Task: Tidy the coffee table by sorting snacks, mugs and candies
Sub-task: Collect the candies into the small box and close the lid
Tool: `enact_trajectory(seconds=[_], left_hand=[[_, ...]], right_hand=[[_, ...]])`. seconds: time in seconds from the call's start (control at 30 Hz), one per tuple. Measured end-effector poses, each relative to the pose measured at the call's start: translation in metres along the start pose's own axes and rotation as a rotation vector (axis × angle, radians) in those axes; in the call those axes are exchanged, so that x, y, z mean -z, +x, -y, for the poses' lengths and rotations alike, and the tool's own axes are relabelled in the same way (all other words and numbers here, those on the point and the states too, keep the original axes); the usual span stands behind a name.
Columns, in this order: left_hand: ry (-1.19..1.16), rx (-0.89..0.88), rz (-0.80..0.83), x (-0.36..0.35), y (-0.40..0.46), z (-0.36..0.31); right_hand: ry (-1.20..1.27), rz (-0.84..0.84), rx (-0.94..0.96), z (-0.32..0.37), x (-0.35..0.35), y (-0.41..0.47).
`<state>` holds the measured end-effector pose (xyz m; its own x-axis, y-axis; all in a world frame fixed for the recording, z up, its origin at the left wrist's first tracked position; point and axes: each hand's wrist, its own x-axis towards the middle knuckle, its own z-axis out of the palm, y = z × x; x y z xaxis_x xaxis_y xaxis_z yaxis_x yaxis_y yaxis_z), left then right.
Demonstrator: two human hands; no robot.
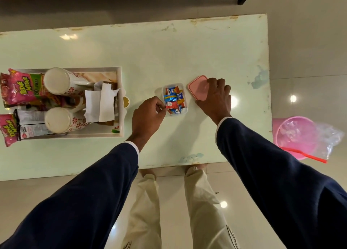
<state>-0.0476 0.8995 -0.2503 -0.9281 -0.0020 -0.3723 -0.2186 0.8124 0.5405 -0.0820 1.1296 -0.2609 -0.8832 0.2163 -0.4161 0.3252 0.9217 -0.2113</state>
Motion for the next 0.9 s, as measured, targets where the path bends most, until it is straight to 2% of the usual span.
enact_trajectory(seconds=[0.1,0.23,0.27,0.33,0.43,0.5,0.57,0.67,0.73,0.8,0.9], left_hand=[[0.020,-0.046,-0.015,0.010,0.003,-0.006],[0.341,-0.374,0.008,0.034,0.016,-0.016],[0.395,-0.412,-0.001,0.038,0.021,-0.019],[0.357,-0.386,-0.010,0.039,0.029,-0.024],[0.065,-0.169,-0.009,0.031,0.036,-0.028],[-0.112,-0.016,-0.002,0.024,0.037,-0.027],[-0.241,0.059,0.012,0.019,0.029,-0.026],[-0.305,-0.022,-0.020,0.018,0.010,-0.026],[-0.362,-0.105,-0.023,0.018,-0.004,-0.031],[-0.400,-0.156,0.026,0.016,-0.016,-0.037],[-0.375,-0.110,0.023,0.012,-0.024,-0.039]], right_hand=[[-0.002,0.012,0.016,-0.002,0.002,-0.001],[0.060,0.040,0.012,-0.006,0.003,-0.001],[0.086,0.048,0.009,-0.008,0.003,-0.001],[0.156,0.066,0.002,-0.012,0.002,-0.003],[0.346,0.093,-0.030,-0.015,0.004,-0.006],[0.635,0.166,-0.101,-0.015,0.011,-0.011],[1.048,0.305,-0.156,-0.015,0.022,-0.023],[1.589,0.546,-0.231,-0.018,0.035,-0.040],[1.837,0.679,-0.294,-0.015,0.037,-0.051],[1.800,0.703,-0.305,-0.004,0.035,-0.063],[1.455,0.558,-0.213,0.020,0.029,-0.077]])
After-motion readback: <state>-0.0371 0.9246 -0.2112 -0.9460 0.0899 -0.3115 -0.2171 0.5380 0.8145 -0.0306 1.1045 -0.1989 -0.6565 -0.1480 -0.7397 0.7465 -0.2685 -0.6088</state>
